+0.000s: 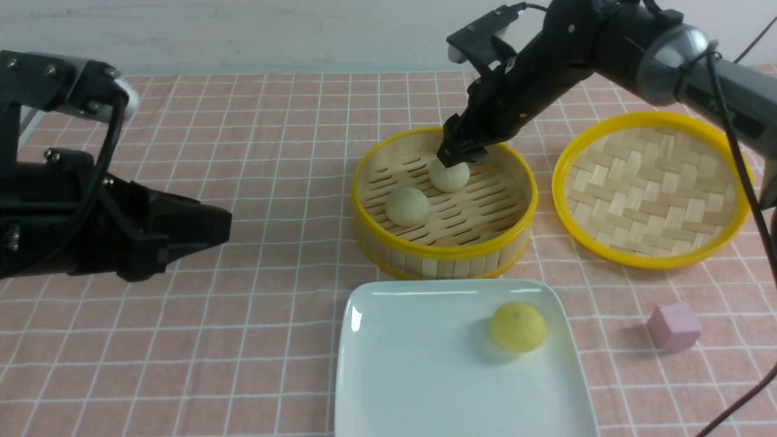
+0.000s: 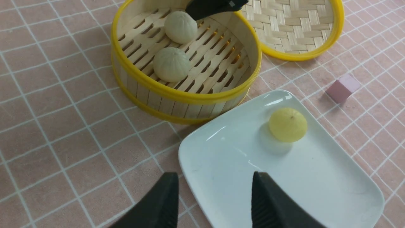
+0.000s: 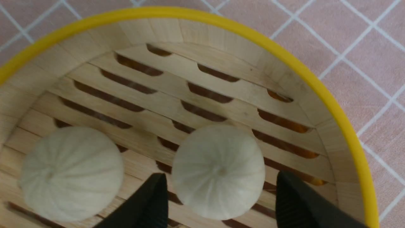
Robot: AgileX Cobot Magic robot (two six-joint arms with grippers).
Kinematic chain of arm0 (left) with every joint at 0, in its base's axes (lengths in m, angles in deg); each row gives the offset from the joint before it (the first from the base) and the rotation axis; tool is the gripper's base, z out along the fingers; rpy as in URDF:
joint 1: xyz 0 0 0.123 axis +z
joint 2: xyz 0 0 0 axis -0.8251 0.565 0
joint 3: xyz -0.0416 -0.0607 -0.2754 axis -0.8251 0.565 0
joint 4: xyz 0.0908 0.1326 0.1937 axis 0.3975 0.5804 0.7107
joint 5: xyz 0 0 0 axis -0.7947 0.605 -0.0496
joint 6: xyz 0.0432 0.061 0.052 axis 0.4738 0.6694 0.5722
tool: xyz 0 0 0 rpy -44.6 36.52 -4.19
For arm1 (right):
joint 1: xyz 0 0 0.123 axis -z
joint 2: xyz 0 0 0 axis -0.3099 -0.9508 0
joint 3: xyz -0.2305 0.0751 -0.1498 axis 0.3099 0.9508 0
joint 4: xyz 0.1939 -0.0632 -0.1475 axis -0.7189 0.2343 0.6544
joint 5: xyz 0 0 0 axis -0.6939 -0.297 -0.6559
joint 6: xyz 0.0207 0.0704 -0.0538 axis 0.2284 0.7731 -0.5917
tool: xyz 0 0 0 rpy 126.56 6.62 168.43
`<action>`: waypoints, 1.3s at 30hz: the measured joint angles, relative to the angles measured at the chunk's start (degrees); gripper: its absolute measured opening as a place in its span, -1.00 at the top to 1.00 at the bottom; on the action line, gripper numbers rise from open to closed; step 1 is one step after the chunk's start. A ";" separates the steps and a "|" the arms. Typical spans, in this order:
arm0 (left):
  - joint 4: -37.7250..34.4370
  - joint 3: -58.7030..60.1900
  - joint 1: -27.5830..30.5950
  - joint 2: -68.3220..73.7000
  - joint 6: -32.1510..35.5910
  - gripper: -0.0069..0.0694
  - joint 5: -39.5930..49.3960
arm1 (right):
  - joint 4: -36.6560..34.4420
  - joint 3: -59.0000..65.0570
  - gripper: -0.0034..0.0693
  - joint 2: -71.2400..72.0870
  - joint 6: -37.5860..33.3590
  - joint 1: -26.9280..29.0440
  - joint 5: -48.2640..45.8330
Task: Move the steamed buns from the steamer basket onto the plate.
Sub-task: Use the right arm to grab the steamed stuffed bun that is closest to it, then use the right arm to put the steamed stuffed bun into the plate
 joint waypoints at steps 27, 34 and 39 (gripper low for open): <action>0.70 0.00 0.00 0.00 0.00 -0.08 -1.26 | 0.13 -7.53 0.85 3.60 -1.95 0.00 -9.76; 0.88 0.00 0.00 0.00 0.00 -0.08 -2.83 | -0.13 -11.55 0.85 15.05 1.79 0.00 -19.75; 0.88 0.00 0.00 0.00 0.02 -0.08 -3.62 | -1.90 -11.24 0.85 18.38 5.99 0.00 -21.76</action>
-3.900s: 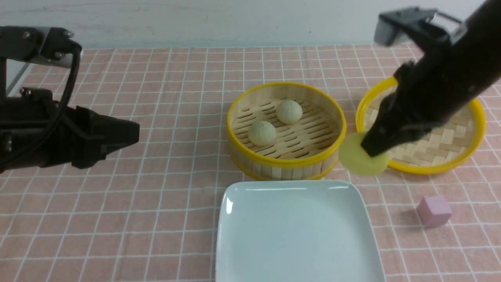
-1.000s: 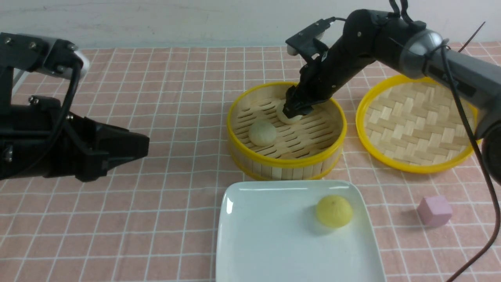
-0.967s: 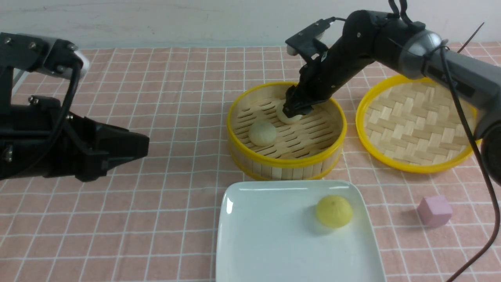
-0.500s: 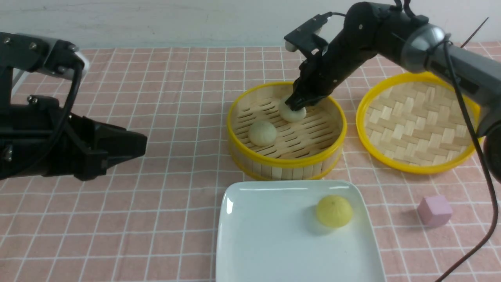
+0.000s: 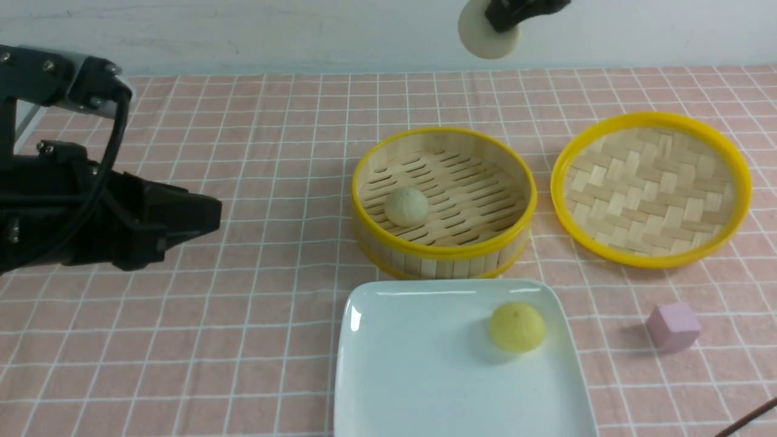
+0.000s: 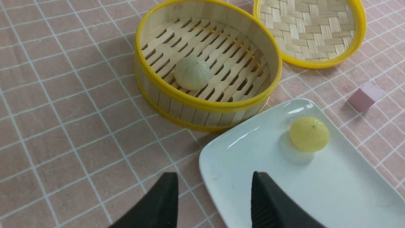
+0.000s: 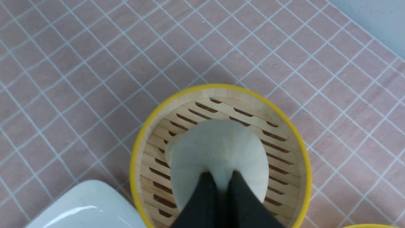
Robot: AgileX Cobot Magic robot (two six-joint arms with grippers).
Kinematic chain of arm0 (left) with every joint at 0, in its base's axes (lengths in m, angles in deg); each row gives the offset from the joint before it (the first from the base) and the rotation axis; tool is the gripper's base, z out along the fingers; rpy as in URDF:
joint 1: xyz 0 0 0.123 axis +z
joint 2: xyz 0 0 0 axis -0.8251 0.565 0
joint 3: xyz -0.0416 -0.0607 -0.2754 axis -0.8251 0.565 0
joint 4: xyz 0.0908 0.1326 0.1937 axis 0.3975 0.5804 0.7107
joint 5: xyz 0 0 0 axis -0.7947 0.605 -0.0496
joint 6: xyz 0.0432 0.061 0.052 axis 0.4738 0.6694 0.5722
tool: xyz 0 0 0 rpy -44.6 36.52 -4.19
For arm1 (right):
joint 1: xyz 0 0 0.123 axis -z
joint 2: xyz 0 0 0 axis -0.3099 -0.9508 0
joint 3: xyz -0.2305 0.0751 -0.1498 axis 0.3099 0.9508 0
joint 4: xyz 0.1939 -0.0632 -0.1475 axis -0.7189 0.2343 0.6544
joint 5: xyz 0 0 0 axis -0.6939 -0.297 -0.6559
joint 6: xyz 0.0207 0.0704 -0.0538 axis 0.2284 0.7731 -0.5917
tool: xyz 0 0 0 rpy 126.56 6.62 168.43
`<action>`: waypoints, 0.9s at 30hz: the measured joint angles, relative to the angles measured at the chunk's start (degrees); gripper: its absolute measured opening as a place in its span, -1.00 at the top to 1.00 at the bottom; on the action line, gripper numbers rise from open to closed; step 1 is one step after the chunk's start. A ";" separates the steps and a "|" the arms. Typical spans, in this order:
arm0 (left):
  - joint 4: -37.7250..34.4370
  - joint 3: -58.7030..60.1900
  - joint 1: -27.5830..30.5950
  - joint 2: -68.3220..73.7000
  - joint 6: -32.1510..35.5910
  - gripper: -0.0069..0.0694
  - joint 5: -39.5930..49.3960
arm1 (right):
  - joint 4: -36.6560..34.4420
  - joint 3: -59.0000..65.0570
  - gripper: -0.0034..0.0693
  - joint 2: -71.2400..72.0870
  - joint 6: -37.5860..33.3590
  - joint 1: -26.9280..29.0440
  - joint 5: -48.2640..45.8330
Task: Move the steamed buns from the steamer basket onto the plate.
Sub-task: Use the right arm to put the steamed stuffed bun into the plate
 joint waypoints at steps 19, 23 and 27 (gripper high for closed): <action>0.00 0.00 0.00 0.00 0.00 -0.08 2.16 | -0.70 29.85 0.85 12.89 3.78 -9.91 0.09; 0.00 0.00 0.00 0.00 0.00 -0.08 2.30 | -0.64 40.31 0.85 12.89 1.08 -10.36 0.68; 0.00 0.00 0.00 0.00 0.00 -0.08 2.30 | -0.58 46.65 0.85 11.51 -2.87 -10.36 2.51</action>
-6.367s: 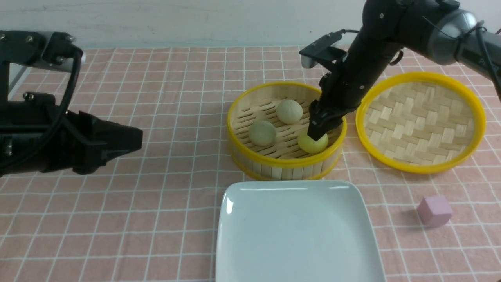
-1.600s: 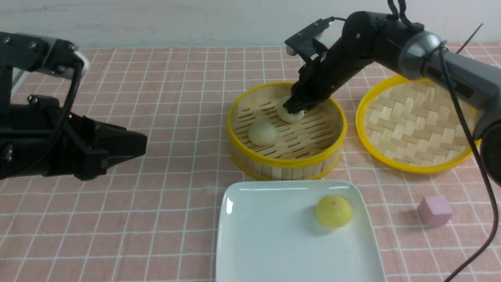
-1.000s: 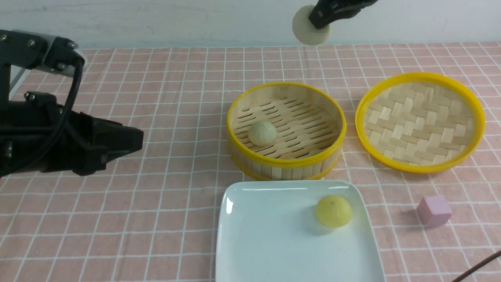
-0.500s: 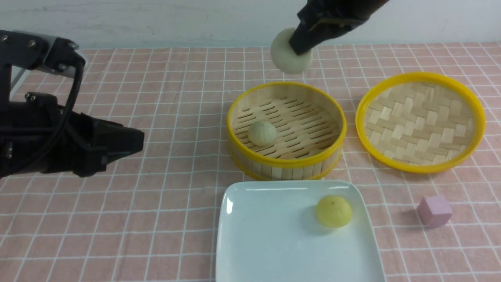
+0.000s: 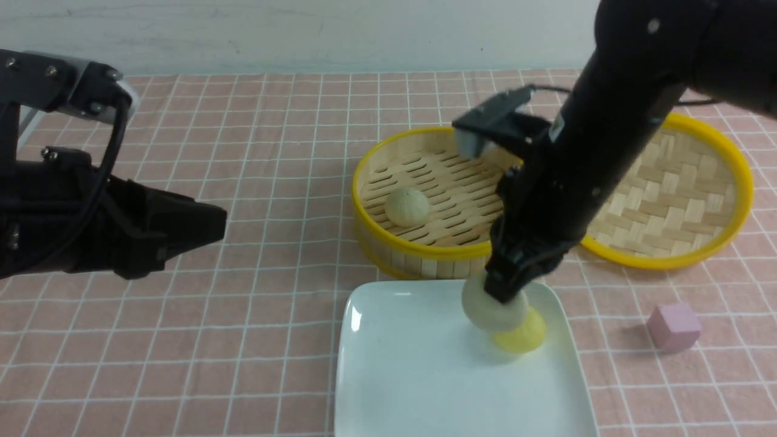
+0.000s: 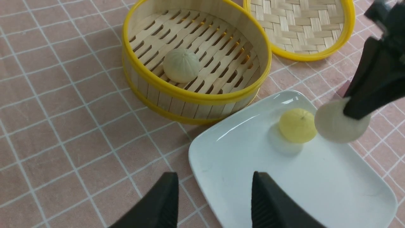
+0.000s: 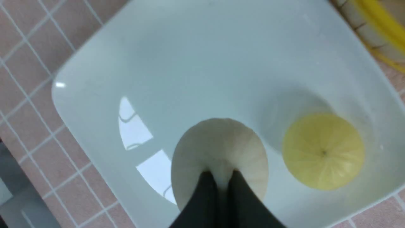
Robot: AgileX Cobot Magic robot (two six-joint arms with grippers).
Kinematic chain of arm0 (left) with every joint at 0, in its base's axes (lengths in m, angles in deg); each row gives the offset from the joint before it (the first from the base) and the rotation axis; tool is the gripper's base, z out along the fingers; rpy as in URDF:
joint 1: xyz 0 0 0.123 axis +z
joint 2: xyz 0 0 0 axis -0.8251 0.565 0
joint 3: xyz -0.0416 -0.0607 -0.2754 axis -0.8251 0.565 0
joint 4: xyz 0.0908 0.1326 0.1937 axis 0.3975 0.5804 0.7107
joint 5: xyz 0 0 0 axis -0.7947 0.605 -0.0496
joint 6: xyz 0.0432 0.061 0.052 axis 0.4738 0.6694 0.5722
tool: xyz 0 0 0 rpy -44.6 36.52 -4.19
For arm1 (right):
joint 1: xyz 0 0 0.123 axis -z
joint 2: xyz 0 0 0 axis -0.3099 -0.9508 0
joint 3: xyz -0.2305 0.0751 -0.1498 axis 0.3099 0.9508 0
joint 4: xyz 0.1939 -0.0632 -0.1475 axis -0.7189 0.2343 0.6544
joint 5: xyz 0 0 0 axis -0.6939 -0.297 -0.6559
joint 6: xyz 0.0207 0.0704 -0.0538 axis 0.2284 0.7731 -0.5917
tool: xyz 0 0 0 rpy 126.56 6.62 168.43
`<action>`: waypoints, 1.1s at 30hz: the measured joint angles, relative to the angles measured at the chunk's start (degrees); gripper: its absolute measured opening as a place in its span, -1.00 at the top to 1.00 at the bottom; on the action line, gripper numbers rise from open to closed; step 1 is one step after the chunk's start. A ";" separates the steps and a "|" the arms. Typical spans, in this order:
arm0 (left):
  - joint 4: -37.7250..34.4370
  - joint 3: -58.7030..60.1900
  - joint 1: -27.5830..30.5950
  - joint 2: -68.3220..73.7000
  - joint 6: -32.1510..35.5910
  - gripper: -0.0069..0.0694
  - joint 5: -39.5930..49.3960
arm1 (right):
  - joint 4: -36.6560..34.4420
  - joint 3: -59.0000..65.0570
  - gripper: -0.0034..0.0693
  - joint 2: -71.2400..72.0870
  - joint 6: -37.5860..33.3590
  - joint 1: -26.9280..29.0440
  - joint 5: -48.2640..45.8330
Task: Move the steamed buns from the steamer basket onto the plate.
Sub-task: Use the right arm to put the steamed stuffed bun into the plate
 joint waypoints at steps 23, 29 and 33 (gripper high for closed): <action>0.00 0.00 0.00 0.00 0.00 -0.08 -0.17 | -3.85 2.91 0.84 -8.91 -9.29 0.00 13.20; 0.00 0.00 0.00 0.00 0.00 -0.08 -0.17 | -3.85 2.91 0.83 -8.97 -11.03 0.00 15.01; 0.00 0.00 0.00 0.00 0.00 -0.08 -0.17 | -3.85 2.91 0.79 -9.02 -11.13 0.00 14.96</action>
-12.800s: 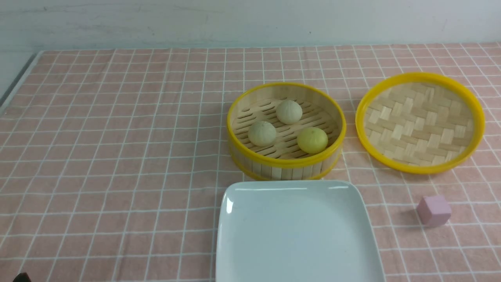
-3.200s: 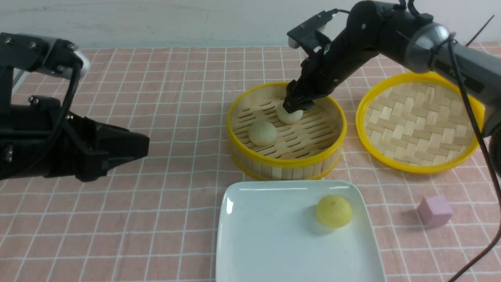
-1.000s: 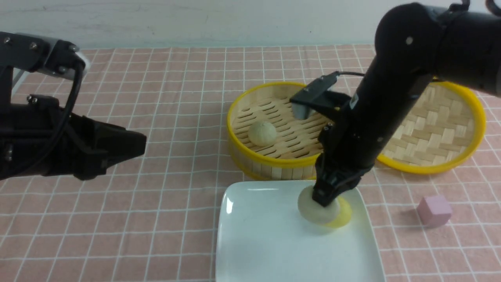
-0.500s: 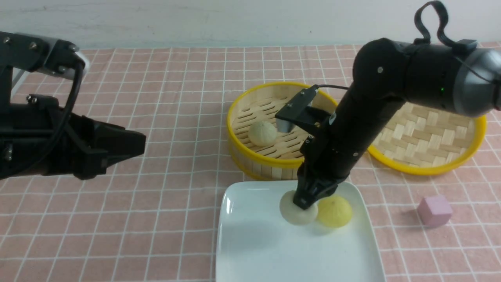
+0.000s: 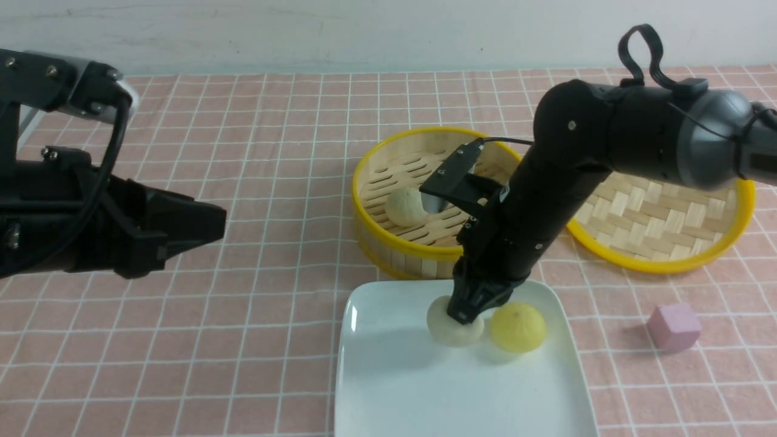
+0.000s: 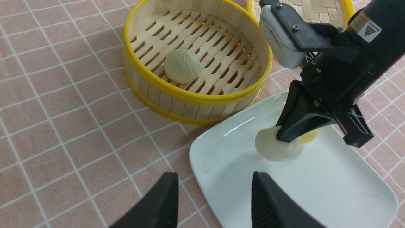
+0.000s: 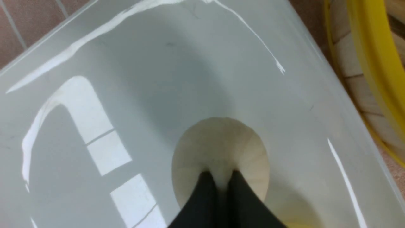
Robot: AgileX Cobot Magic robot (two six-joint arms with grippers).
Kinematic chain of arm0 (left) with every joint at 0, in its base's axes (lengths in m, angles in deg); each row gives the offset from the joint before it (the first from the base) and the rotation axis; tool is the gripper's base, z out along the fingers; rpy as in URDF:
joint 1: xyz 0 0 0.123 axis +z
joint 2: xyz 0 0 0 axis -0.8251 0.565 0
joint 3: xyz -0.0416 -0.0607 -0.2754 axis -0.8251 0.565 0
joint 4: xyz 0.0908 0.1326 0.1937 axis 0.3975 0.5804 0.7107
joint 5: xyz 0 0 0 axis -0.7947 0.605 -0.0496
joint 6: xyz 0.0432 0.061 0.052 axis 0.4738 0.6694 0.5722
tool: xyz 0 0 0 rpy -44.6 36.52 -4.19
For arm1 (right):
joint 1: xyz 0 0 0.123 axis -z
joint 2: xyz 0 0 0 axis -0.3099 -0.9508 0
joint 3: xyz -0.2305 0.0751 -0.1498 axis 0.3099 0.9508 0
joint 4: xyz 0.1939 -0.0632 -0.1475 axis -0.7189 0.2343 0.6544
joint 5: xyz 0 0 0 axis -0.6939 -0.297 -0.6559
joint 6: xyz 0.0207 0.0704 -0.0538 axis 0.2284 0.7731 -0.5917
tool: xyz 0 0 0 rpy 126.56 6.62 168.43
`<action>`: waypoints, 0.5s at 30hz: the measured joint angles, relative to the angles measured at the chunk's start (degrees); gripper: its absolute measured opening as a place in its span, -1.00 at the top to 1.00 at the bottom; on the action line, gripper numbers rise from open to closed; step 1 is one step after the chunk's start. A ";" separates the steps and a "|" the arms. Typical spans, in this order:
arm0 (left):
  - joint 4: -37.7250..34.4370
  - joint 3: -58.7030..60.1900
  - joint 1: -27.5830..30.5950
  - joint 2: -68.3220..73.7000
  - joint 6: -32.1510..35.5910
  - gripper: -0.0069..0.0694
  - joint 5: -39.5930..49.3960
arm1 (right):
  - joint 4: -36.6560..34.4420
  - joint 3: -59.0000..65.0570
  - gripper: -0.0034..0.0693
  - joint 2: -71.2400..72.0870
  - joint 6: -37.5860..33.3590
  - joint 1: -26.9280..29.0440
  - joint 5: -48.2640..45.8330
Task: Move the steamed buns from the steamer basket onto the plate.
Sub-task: Use the right arm to put the steamed stuffed bun into the plate
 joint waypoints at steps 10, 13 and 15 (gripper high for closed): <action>0.00 0.00 0.00 0.00 0.00 -0.08 0.11 | 0.42 0.00 0.02 0.00 0.00 0.00 -0.24; 0.00 0.00 0.00 0.00 0.00 -0.08 0.32 | 0.42 0.00 -0.37 0.00 -0.07 0.00 -0.31; 0.00 0.00 0.00 0.00 0.00 -0.08 0.90 | 0.64 -0.66 -0.53 0.07 -0.21 0.00 -0.65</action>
